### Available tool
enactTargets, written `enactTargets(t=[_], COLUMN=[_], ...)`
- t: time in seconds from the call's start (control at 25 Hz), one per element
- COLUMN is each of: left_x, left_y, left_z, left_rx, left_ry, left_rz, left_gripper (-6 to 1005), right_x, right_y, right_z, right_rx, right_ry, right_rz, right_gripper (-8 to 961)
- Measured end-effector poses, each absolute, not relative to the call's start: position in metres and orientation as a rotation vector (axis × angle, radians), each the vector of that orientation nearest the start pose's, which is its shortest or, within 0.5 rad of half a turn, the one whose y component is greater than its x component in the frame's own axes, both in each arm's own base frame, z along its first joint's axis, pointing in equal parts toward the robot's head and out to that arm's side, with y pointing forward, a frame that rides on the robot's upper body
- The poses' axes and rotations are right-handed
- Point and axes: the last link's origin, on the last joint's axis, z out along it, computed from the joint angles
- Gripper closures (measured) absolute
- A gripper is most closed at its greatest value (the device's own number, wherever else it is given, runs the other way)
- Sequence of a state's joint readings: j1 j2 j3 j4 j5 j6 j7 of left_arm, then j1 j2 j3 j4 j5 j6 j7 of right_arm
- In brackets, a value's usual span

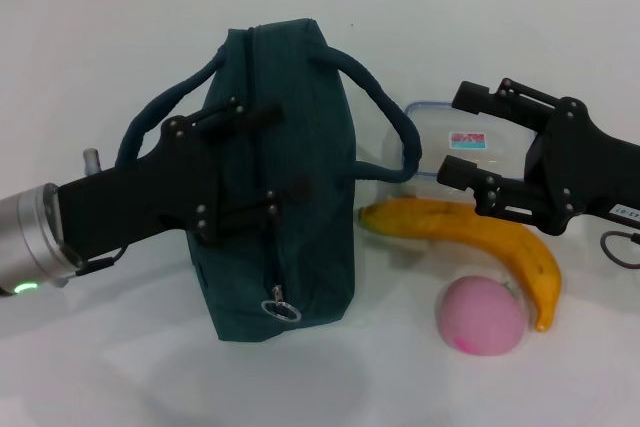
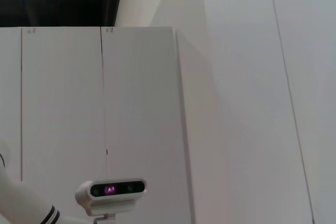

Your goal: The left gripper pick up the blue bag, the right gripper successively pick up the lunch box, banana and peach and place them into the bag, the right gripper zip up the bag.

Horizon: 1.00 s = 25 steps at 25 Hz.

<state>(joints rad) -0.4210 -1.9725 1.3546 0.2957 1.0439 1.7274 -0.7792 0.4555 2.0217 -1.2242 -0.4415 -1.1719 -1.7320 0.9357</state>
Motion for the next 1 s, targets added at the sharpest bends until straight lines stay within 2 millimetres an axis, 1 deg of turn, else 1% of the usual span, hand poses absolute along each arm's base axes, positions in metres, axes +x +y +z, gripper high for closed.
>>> enactTargets(t=[0.24,0.64,0.76,0.84,1.0], left_x=[-0.252,-0.249,-0.243,-0.239,-0.232], left_y=[0.276,0.278,0.286,0.293,0.309], left_z=[-0.005,-0.002,0.014,0.029,0.060], left_rx=[-2.532,-2.533,-2.567,-2.603,-2.663], left_ry=[-0.134,-0.147,-0.187,-0.239,-0.422], left_rz=[-1.264,-1.280,-1.303,-1.298,-1.258], left_gripper=[214,216,217,218,219], right_x=[0.221,0.218,0.218,0.218,0.218], right_y=[0.294,0.296,0.296,0.296,0.297], right_z=[-0.006,-0.004,-0.003,-0.002,-0.001], right_rx=[-2.571,-2.561,-2.561,-2.560,-2.560], right_ry=[0.131,0.114,0.111,0.110,0.105], right_rz=[1.344,1.351,1.353,1.353,1.349], right_gripper=[202,202,201,201,201])
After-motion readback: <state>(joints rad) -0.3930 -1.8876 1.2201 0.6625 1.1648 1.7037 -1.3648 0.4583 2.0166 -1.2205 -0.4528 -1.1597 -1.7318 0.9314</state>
